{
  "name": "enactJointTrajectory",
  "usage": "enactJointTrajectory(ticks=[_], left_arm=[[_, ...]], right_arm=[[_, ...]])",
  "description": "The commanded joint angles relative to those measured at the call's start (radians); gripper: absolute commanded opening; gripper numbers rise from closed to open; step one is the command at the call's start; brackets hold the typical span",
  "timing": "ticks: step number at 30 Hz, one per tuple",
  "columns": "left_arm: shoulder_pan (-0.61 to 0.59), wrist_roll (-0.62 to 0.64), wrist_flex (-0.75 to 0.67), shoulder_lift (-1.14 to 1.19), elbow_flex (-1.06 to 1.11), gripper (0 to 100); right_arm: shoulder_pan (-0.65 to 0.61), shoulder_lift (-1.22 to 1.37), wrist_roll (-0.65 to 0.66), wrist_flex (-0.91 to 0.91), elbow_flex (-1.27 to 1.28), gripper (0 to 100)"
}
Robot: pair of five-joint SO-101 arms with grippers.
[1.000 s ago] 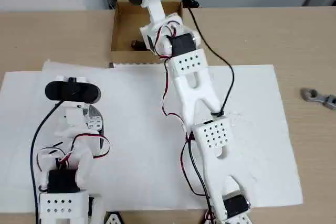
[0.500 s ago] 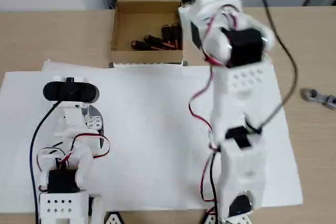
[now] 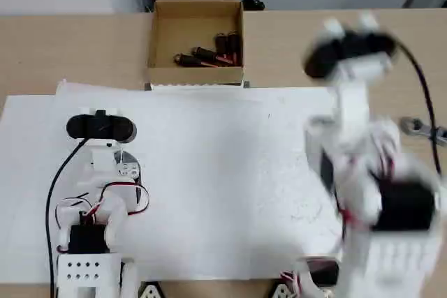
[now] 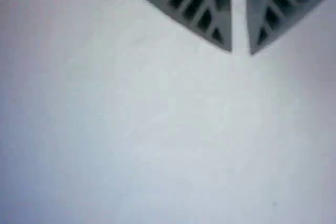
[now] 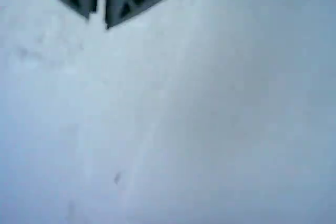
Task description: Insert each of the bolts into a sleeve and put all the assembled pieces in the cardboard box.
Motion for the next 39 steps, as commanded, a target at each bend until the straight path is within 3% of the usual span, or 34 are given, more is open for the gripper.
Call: enactJointTrajectory(ticks=[1, 7, 12, 17, 25, 29, 32, 36, 39], left_arm=[[0.0, 0.009, 0.003, -0.014, -0.007, 1], [0.002, 0.009, 0.005, -0.014, -0.005, 1], [0.006, 0.011, 0.063, -0.014, -0.005, 1], [0.002, 0.015, 0.074, -0.014, 0.074, 1], [0.0, 0.011, 0.064, -0.06, 0.084, 1], [0.0, 0.009, 0.173, -0.221, 0.101, 1], [-0.006, 0.012, 0.252, -0.339, 0.15, 1], [-0.118, 0.009, 0.264, -0.503, 0.183, 1], [-0.17, -0.014, 0.259, -0.476, 0.193, 1]], right_arm=[[0.085, -0.409, 0.011, -0.105, 0.433, 0.7], [0.15, -0.952, 0.08, -0.251, 0.956, 0.4], [0.203, -0.834, 0.078, -0.358, 1.003, 0.3], [0.222, -0.891, 0.074, -0.464, 1.244, 0.3], [0.186, -0.92, 0.074, -0.323, 1.249, 0.3], [0.088, -0.921, 0.072, -0.229, 1.238, 0.4], [0.091, -0.921, 0.074, -0.236, 1.24, 0.4], [0.12, -0.921, 0.074, -0.245, 1.286, 0.6], [0.148, -0.921, 0.072, -0.269, 1.326, 0.7]])
